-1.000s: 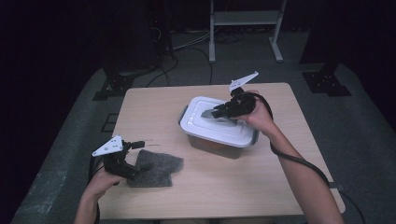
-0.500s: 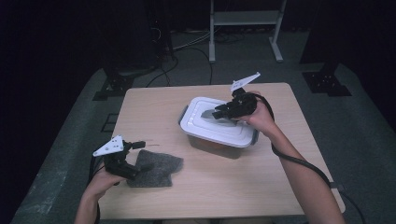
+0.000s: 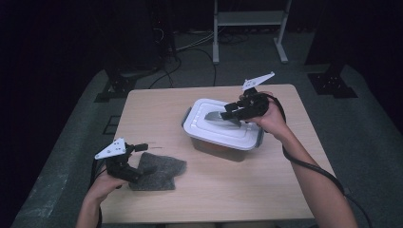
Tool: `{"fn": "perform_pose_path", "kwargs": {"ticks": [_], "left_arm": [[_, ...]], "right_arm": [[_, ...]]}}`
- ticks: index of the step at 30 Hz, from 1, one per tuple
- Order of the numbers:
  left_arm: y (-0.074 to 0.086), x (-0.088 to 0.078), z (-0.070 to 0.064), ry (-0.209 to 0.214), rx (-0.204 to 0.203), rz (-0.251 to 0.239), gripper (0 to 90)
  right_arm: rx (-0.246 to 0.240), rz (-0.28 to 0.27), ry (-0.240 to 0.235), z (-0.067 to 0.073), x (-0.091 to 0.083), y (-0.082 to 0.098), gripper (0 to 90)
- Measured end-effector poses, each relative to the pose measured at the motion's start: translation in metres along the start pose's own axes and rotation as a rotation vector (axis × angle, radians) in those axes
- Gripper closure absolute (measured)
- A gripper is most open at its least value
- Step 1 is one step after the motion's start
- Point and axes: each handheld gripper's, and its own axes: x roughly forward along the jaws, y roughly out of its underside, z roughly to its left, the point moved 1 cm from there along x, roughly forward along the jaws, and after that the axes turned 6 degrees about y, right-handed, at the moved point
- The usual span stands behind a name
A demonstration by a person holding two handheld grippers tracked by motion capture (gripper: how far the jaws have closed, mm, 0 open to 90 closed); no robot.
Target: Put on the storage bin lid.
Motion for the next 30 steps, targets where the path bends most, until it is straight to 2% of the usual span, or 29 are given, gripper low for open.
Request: {"fn": "perform_pose_path", "kwargs": {"ticks": [15,21,30], "left_arm": [[-0.001,0.001,0.000,-0.005,0.000,0.003,2.8],[-0.002,0.003,-0.001,-0.003,0.001,-0.003,2.8],[-0.002,0.006,-0.001,0.004,-0.001,0.005,2.8]], "right_arm": [[-0.010,-0.030,0.027,0.008,-0.033,0.007,43.0],[-0.011,-0.042,0.030,0.011,-0.041,0.012,43.0],[0.012,-0.054,0.023,0.013,-0.055,0.026,41.0]]}}
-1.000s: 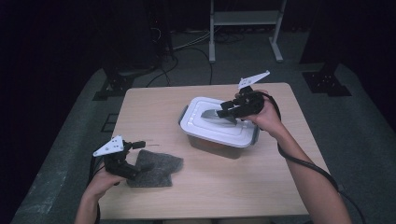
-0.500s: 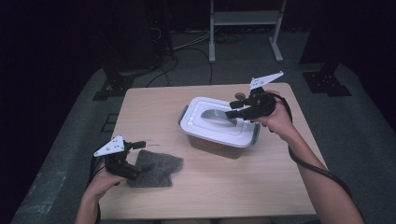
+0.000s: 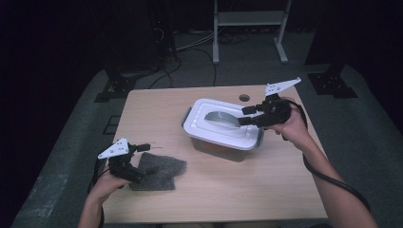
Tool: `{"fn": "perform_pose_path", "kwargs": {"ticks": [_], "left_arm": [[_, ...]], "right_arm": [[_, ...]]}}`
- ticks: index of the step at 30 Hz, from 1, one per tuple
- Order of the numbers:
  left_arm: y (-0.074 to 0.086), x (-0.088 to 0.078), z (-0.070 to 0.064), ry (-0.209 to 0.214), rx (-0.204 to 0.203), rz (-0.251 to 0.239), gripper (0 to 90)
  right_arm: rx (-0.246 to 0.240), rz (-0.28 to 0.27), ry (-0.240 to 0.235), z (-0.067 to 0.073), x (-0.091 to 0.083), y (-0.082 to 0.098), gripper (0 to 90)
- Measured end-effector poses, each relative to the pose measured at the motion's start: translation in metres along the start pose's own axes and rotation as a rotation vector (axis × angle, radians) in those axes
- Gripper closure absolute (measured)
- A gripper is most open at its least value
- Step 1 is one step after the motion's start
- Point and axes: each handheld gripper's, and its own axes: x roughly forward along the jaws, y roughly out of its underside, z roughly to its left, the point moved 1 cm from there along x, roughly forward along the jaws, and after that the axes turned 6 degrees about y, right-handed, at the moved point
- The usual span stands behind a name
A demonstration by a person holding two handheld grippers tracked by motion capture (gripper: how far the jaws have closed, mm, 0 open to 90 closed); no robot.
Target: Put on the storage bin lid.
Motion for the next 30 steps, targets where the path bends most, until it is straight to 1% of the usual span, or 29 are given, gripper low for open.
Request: {"fn": "perform_pose_path", "kwargs": {"ticks": [6,9,18,22,27,30], "left_arm": [[-0.001,0.001,0.000,0.000,0.002,0.001,2.8],[-0.001,0.000,0.000,-0.001,0.001,-0.002,2.8],[-0.001,-0.001,0.000,-0.003,-0.002,-0.002,2.8],[0.000,0.000,0.000,-0.003,-0.003,0.000,2.8],[0.000,0.000,-0.001,-0.002,-0.003,0.002,2.8],[0.000,0.001,-0.001,-0.001,-0.001,0.006,2.8]], "right_arm": [[0.012,-0.006,0.005,-0.002,-0.007,0.007,41.0],[0.017,0.004,0.014,-0.002,-0.013,0.013,40.7],[0.041,0.002,0.029,-0.003,-0.025,0.028,40.2],[0.071,-0.009,0.037,-0.006,-0.035,0.040,39.7],[0.086,-0.024,0.044,-0.008,-0.044,0.048,39.7],[0.104,-0.031,0.056,-0.009,-0.053,0.059,39.7]]}}
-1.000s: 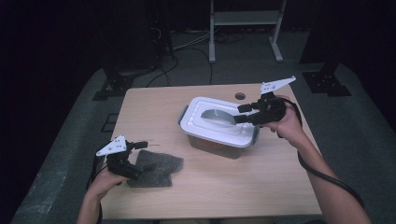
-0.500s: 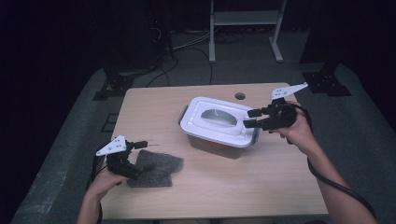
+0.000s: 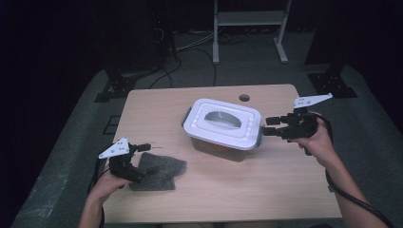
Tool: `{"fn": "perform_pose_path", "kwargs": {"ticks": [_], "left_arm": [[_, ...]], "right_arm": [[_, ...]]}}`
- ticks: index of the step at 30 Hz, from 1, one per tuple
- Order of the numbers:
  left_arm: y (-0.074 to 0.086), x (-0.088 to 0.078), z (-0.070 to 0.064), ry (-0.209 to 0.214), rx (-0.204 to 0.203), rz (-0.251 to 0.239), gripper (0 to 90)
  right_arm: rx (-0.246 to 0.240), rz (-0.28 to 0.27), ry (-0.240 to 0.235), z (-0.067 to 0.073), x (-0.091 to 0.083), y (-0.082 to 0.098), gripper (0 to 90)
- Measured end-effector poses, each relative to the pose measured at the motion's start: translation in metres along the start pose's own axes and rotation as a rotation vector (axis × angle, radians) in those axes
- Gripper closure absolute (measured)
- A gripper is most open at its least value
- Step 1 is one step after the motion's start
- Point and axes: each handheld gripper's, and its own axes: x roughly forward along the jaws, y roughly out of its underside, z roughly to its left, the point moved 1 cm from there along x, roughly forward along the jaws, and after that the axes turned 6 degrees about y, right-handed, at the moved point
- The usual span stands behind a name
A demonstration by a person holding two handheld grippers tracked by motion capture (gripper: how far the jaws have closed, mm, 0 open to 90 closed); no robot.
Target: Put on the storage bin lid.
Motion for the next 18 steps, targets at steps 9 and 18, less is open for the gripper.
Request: {"fn": "perform_pose_path", "kwargs": {"ticks": [9,18], "left_arm": [[0.001,0.001,0.000,0.001,-0.001,0.006,2.8],[0.000,0.001,0.000,0.000,0.001,0.003,2.8]], "right_arm": [[0.048,-0.008,0.021,-0.009,-0.014,0.024,39.2],[0.085,-0.001,0.029,-0.014,-0.016,0.042,39.2]]}}
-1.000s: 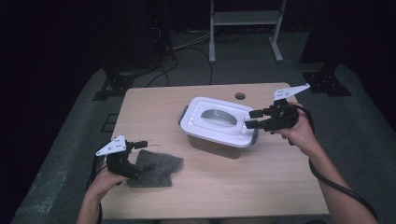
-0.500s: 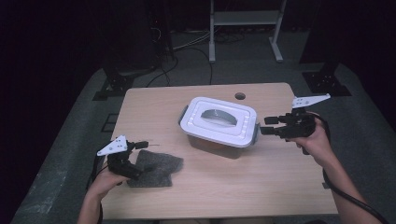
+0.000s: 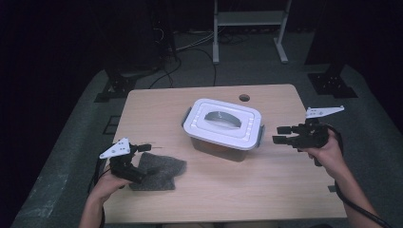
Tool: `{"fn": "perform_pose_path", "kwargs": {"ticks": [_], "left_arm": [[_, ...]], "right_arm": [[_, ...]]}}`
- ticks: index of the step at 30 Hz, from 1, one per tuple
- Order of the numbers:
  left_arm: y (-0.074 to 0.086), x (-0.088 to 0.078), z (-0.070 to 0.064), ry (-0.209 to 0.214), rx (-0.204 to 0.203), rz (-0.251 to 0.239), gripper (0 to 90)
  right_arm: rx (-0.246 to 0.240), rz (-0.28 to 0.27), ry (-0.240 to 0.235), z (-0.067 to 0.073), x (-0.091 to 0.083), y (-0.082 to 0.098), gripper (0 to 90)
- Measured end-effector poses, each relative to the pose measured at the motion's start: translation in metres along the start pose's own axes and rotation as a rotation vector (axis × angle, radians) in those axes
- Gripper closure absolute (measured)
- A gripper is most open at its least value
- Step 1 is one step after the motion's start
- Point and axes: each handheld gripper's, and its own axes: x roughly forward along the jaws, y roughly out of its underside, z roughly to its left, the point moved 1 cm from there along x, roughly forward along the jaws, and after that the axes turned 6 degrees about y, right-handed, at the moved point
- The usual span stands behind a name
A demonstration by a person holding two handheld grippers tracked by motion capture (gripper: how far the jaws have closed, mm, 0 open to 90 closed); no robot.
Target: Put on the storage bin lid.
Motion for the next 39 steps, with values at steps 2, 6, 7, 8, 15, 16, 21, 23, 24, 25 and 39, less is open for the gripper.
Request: {"fn": "perform_pose_path", "kwargs": {"ticks": [2,6,7,8,15,16,21,23,24,25,39], "left_arm": [[0.000,0.000,0.000,0.000,0.002,-0.001,2.8],[0.000,-0.001,0.000,0.000,0.003,-0.001,2.8],[0.000,-0.001,0.000,0.000,0.002,0.000,2.8],[0.000,-0.001,0.000,0.001,0.002,-0.001,2.8],[0.000,-0.001,0.000,0.000,0.000,-0.003,2.8],[0.000,0.000,0.000,0.000,0.001,-0.002,2.8],[0.000,0.001,0.000,0.002,-0.001,0.000,2.8],[0.000,0.001,0.000,0.001,0.000,0.002,2.8],[0.000,0.001,0.000,0.002,-0.001,0.001,2.8],[0.000,0.001,0.000,0.001,-0.002,0.001,2.8],[0.002,0.001,0.000,0.002,-0.003,0.006,2.8]], "right_arm": [[0.005,0.001,0.002,-0.002,0.000,0.005,39.2],[0.014,-0.001,0.003,-0.003,-0.001,0.008,39.2],[0.020,0.000,0.003,-0.003,-0.001,0.010,39.2],[0.019,0.002,0.003,-0.003,-0.001,0.011,39.2],[0.033,0.003,0.000,-0.004,-0.001,0.020,39.2],[0.035,0.005,0.002,-0.004,-0.001,0.022,39.2],[0.044,0.021,0.000,-0.005,-0.001,0.030,39.2],[0.047,0.023,0.001,-0.005,-0.001,0.032,39.2],[0.046,0.024,0.001,-0.005,-0.001,0.033,39.2],[0.051,0.025,0.001,-0.005,-0.001,0.035,39.2],[0.089,0.026,0.000,-0.008,-0.002,0.058,39.0]]}}
